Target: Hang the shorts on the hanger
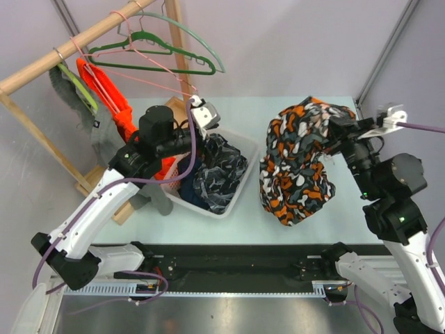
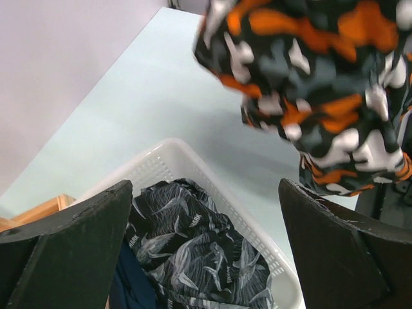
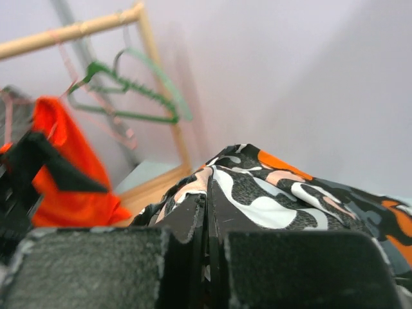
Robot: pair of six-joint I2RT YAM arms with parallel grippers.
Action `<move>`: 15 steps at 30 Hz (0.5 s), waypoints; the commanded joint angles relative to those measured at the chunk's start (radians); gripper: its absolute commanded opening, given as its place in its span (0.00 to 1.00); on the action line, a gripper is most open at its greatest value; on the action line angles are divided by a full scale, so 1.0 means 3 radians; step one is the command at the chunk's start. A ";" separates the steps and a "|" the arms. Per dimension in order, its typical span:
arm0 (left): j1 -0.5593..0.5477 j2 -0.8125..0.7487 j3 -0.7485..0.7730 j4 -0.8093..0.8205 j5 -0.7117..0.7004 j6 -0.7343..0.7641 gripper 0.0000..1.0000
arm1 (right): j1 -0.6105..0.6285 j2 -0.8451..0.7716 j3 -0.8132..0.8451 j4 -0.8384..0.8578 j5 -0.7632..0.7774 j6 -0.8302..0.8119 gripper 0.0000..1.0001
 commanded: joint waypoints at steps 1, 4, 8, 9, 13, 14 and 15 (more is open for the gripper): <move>-0.0278 -0.0015 0.0096 0.0066 -0.0021 0.0308 1.00 | -0.0042 -0.0014 0.0328 0.0083 0.0805 -0.0234 0.00; -0.0641 -0.0041 -0.0073 0.0107 -0.0230 0.0620 1.00 | -0.0113 0.0104 0.0492 -0.0193 0.1272 -0.0209 0.00; -0.1111 0.0051 -0.0257 0.0229 -0.0364 0.0845 1.00 | -0.0180 0.0196 0.0467 -0.0424 0.1395 0.0123 0.00; -0.1178 0.0082 -0.0293 0.0265 -0.0369 0.0871 1.00 | -0.0195 0.0237 0.0441 -0.0490 0.1344 0.0225 0.00; -0.1444 0.0291 -0.0508 0.0597 -0.0481 0.0749 1.00 | -0.0216 0.0350 0.0400 -0.0593 0.1089 0.0629 0.00; -0.1465 0.0423 -0.0558 0.0755 -0.0476 0.0713 1.00 | -0.0216 0.0365 0.0395 -0.0598 0.1068 0.0670 0.00; -0.1491 0.0490 -0.0589 0.0837 -0.0522 0.0702 1.00 | -0.0231 0.0395 0.0395 -0.0593 0.1037 0.0716 0.00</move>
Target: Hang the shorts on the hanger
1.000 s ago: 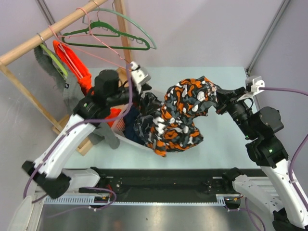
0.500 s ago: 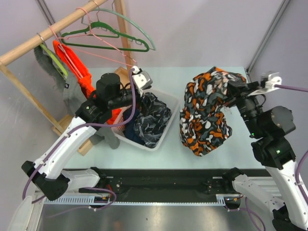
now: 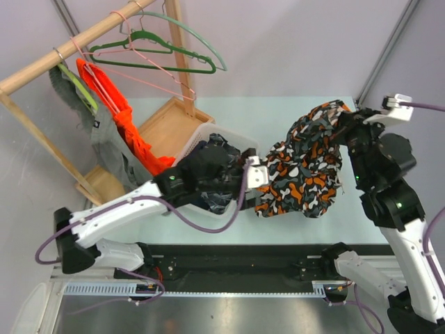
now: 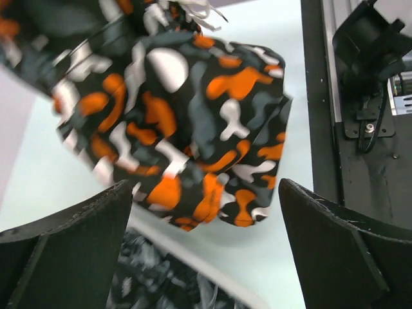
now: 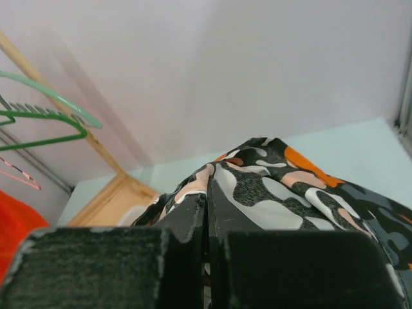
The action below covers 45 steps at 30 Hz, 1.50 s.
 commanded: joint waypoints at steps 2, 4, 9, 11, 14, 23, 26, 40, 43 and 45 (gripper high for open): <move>-0.0199 0.0454 -0.0203 0.0756 -0.0406 0.0067 1.00 | -0.0048 0.0098 0.0006 0.0014 -0.0166 0.0450 0.00; -0.0210 0.0674 -0.0209 0.0900 -0.0544 0.0077 1.00 | -0.0058 0.0088 0.0011 0.0034 -0.0202 0.0470 0.00; -0.0250 0.0905 -0.0249 0.1294 -0.0448 -0.0071 1.00 | -0.0109 0.0062 0.0011 0.0085 -0.0381 0.0516 0.00; -0.0266 0.1032 -0.0163 0.1249 -0.0524 -0.0122 0.97 | -0.0135 0.0042 -0.0020 0.0157 -0.0529 0.0532 0.00; -0.0271 0.1084 0.0042 0.0861 -0.0454 -0.0107 0.67 | -0.0135 0.0037 -0.0030 0.0244 -0.0682 0.0385 0.00; -0.0021 -0.0138 0.0118 0.0334 -0.0119 -0.0219 0.95 | -0.0130 -0.0030 -0.0265 0.0632 -0.1536 -0.0097 0.00; 0.0092 -0.0021 0.0527 0.0049 -0.0580 -0.0321 0.99 | -0.0105 0.0057 -0.0367 0.0892 -0.1812 -0.0062 0.00; 0.0675 0.0266 0.0497 -0.0412 -0.0345 -0.0797 0.73 | 0.0851 0.0926 -0.0357 0.1615 -0.2145 -0.0215 0.00; 0.0996 0.0194 0.0334 -0.0663 -0.0228 -0.0950 0.32 | 0.0923 0.0978 -0.0342 0.1492 -0.2069 -0.0332 0.09; 0.1261 0.0143 0.0196 -0.0934 -0.0080 -0.0961 0.06 | 0.0929 0.0973 -0.0367 0.1410 -0.2002 -0.0378 0.36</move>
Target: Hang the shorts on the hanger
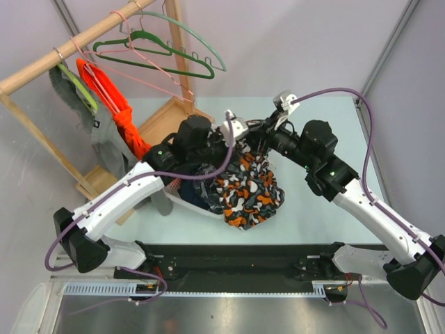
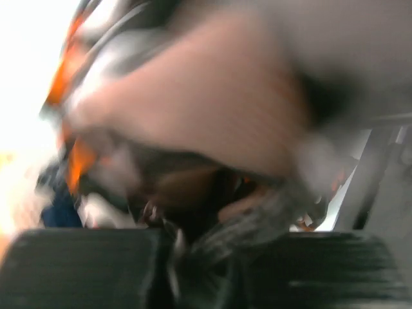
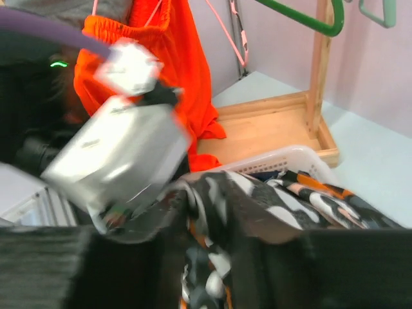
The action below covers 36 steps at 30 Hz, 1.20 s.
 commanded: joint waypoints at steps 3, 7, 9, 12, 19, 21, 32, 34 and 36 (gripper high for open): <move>0.0674 -0.0337 -0.0425 -0.0751 0.0337 0.0014 0.00 | -0.0023 -0.0144 0.0036 -0.0063 0.0155 -0.0262 0.70; 0.0701 -0.0716 -0.0905 -0.0813 0.0181 0.0368 0.00 | -0.0410 -0.0430 -0.0204 -0.0493 -0.0125 -0.0247 1.00; 0.0737 -0.0793 -0.1034 -0.0869 0.0068 0.0460 0.00 | -0.0767 -0.0588 -0.0368 -0.0534 -0.0406 -0.0231 1.00; 0.0818 -0.0789 -0.1188 -0.0946 -0.0086 0.0445 0.00 | -0.1171 -0.0747 -0.0674 -0.0698 -0.0749 -0.0195 1.00; 0.0977 -0.0594 -0.1178 -0.1048 0.0138 0.0348 0.00 | -0.1577 -0.0329 -0.0911 -0.0627 -0.1439 -0.0450 0.94; 0.1038 -0.0518 -0.1061 -0.1094 0.0363 0.0338 0.00 | -0.1593 -0.0079 -0.0809 -0.0667 -0.1716 -0.0745 0.92; 0.1039 -0.0405 -0.0621 -0.1079 0.0748 0.0169 0.00 | -0.0683 -0.0216 -0.0731 -0.0601 -0.1814 -0.1437 0.84; 0.1039 -0.0380 -0.0575 -0.1059 0.0783 0.0148 0.00 | -0.0412 -0.0323 -0.0808 -0.0683 -0.1712 -0.1605 0.88; 0.1039 -0.0369 -0.0549 -0.1059 0.0814 0.0148 0.01 | -0.0157 -0.0349 -0.0884 -0.0556 -0.1451 -0.1688 0.91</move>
